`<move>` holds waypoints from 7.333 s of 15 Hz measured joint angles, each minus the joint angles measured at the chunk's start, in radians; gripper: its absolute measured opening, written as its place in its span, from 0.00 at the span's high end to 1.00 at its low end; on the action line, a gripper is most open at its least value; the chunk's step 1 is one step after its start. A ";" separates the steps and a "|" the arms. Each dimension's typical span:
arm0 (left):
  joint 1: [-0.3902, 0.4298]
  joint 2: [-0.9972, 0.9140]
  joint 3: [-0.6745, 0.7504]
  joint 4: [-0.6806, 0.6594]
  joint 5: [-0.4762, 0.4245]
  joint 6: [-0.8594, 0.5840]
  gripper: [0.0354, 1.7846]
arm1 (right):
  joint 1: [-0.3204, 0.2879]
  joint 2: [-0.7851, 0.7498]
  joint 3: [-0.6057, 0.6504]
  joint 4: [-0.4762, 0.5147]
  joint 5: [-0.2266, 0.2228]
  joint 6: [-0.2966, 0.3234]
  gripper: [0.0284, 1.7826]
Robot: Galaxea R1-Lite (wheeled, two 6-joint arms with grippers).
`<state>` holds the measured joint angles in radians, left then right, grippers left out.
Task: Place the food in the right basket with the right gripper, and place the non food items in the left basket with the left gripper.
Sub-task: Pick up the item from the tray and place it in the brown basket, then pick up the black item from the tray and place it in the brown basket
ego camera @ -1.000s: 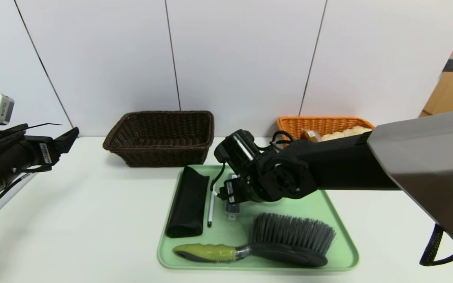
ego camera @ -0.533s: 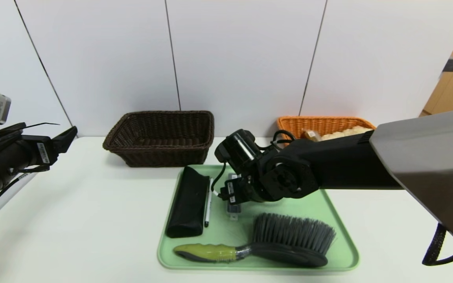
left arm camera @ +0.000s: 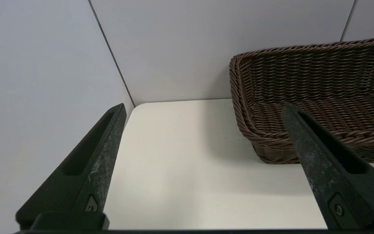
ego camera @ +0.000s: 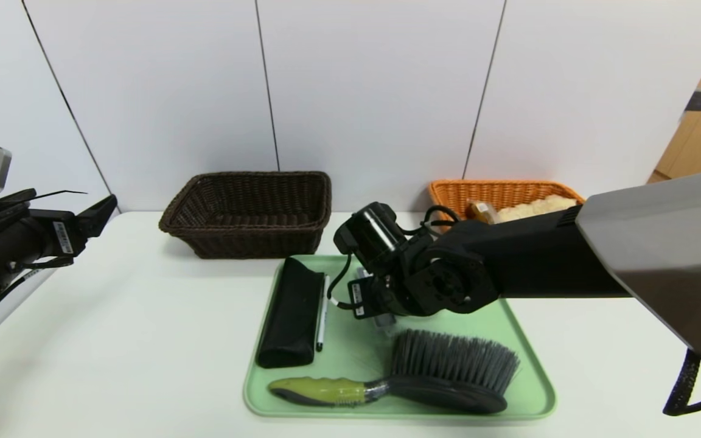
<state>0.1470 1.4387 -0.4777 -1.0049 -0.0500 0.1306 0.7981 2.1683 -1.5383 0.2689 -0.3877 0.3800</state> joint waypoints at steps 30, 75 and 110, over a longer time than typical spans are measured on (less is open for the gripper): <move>-0.004 -0.070 0.064 0.000 -0.030 0.029 0.06 | 0.013 0.288 -0.420 -0.947 0.183 -0.540 0.72; -0.927 0.359 -0.324 0.641 0.431 -0.510 0.06 | -0.505 -0.864 0.586 -0.794 0.096 -0.622 0.05; -0.562 0.221 -0.503 0.362 0.249 -0.198 0.98 | -0.507 -0.865 0.687 -0.796 0.096 -0.552 0.05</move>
<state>-0.4147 1.6602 -0.9804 -0.6428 0.1991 -0.0672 0.2911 1.3036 -0.8515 -0.5272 -0.2915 -0.1721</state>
